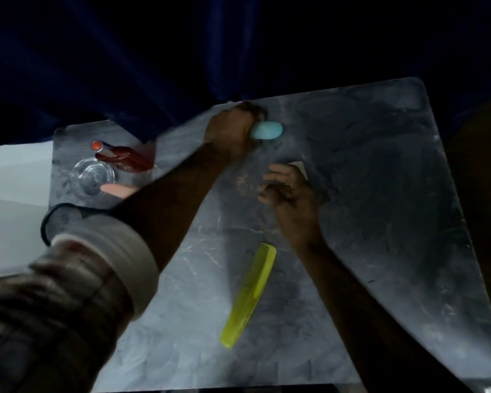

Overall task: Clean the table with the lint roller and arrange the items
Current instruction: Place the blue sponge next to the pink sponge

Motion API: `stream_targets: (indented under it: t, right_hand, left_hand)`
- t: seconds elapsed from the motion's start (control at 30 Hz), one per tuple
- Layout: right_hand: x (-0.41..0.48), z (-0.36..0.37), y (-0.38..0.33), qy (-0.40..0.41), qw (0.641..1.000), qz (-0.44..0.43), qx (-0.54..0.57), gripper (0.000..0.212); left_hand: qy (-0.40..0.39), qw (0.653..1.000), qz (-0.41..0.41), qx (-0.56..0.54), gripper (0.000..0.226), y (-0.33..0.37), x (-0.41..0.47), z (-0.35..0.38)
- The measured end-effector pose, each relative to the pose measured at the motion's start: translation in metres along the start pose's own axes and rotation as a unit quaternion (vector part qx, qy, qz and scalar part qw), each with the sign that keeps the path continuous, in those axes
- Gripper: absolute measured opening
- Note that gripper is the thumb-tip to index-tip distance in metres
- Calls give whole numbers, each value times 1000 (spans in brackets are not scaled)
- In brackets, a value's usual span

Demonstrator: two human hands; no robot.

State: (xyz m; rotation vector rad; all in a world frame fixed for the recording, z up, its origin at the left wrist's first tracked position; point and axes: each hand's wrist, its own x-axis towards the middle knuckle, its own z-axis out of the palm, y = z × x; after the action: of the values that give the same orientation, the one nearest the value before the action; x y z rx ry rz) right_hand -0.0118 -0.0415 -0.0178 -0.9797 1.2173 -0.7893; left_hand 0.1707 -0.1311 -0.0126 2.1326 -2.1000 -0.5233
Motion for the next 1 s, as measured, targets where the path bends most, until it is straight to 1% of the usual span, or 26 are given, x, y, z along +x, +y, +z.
stream_targets:
  t: [0.1, 0.13, 0.2, 0.27, 0.3, 0.4, 0.47, 0.53, 0.63, 0.8, 0.87, 0.93, 1.0]
  right_hand:
    - [1, 7, -9, 4, 999, 6, 31, 27]
    - [2, 10, -10, -4, 1000, 3, 13, 25]
    - [1, 18, -8, -35, 995, -12, -91, 29]
    - [-6, 30, -2, -75, 971, -45, -221, 28]
    - [-13, 37, 2, -99, 956, -69, -267, 28]
    - [-37, 67, 19, -188, 917, -127, -329, 26]
    - [-55, 90, 30, -226, 895, -165, -348, 24]
    - [-68, 112, 40, -232, 888, -188, -349, 26]
    - [-80, 143, 50, -238, 889, -197, -339, 29]
    - [-77, 190, 53, -232, 876, -221, -360, 30]
    - [-71, 203, 52, -224, 870, -229, -375, 30]
    - [-65, 213, 51, -217, 864, -240, -385, 32]
    - [-61, 218, 52, -213, 863, -242, -389, 33]
  left_hand:
    - [98, 987, -72, -105, 53, 14, -48, 12]
    - [116, 981, -88, -129, 56, 17, -68, 17]
    - [155, 963, -132, -177, 56, 16, -112, 25]
    - [197, 941, -181, -207, 55, 10, -156, 34]
    - [208, 933, -202, -213, 55, 6, -178, 39]
    - [235, 901, -269, -246, 54, -13, -237, 56]
    - [256, 873, -303, -283, 55, -28, -270, 66]
    - [285, 844, -307, -335, 56, -39, -297, 73]
    - [342, 786, -308, -414, 60, -48, -319, 77]
    - [386, 714, -331, -481, 65, -65, -315, 72]
    - [387, 695, -331, -508, 69, -71, -309, 72]
    - [390, 692, -326, -513, 73, -75, -305, 69]
    - [397, 698, -308, -511, 71, -81, -302, 69]
